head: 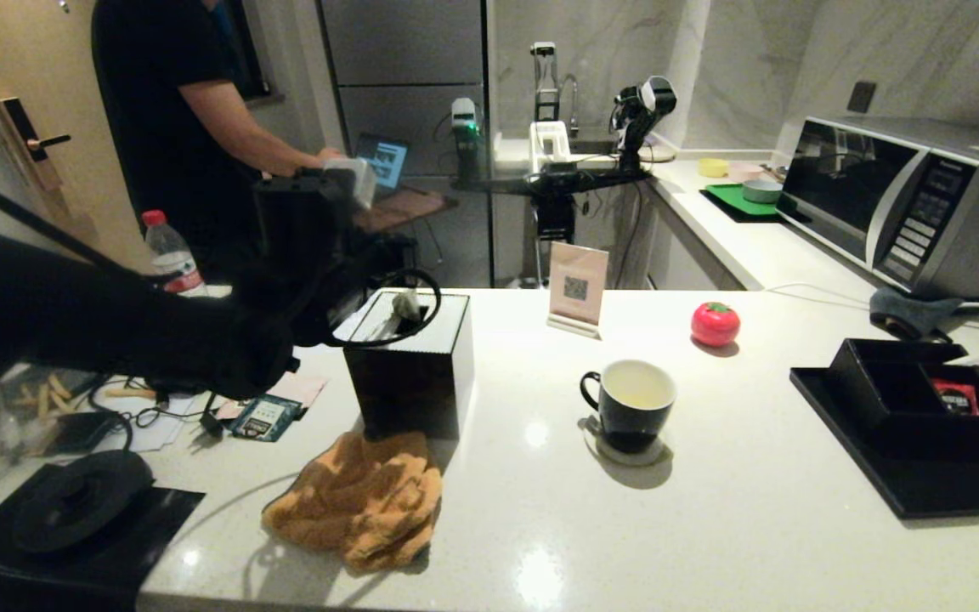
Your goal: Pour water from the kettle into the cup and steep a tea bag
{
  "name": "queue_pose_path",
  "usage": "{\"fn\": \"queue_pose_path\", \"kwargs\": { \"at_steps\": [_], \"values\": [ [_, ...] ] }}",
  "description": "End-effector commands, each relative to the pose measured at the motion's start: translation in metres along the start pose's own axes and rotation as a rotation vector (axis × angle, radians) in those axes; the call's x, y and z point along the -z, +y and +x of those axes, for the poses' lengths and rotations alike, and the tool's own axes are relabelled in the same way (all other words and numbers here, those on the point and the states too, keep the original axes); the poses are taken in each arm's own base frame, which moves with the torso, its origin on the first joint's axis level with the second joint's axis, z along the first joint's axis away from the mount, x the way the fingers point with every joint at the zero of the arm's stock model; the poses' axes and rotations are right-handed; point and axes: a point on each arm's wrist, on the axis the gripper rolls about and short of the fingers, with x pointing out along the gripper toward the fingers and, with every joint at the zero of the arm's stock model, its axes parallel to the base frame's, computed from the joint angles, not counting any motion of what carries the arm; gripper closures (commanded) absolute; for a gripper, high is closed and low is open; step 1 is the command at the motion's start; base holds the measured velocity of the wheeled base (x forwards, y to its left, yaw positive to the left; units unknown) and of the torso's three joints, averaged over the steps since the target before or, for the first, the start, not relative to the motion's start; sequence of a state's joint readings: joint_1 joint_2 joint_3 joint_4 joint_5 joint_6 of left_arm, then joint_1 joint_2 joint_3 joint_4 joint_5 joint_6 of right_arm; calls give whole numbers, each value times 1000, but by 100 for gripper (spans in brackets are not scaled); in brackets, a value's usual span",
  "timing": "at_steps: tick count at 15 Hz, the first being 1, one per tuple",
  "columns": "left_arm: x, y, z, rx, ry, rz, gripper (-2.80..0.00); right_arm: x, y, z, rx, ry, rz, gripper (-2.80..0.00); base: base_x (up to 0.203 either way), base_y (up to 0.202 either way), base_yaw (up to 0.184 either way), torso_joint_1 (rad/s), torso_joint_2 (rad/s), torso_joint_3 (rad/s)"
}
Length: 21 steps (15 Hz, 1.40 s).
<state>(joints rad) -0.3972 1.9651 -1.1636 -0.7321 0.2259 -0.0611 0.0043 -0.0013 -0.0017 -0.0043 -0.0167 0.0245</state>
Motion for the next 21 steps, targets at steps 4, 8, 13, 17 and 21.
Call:
{"fn": "queue_pose_path", "kwargs": {
  "at_steps": [4,8,13,17,21],
  "values": [
    [8,0,-1,-19,30,-2,0,0,0,0,0,1,0,0,0,0,0,0,0,0],
    [21,3,-4,-30,70,8,0,0,0,0,0,1,0,0,0,0,0,0,0,0],
    [33,0,-9,-21,110,17,0,0,0,0,0,1,0,0,0,0,0,0,0,0],
    [26,2,1,-31,76,-12,0,0,0,0,0,1,0,0,0,0,0,0,0,0],
    [6,-2,11,-23,-12,-36,0,0,0,0,0,1,0,0,0,0,0,0,0,0]
  ]
}}
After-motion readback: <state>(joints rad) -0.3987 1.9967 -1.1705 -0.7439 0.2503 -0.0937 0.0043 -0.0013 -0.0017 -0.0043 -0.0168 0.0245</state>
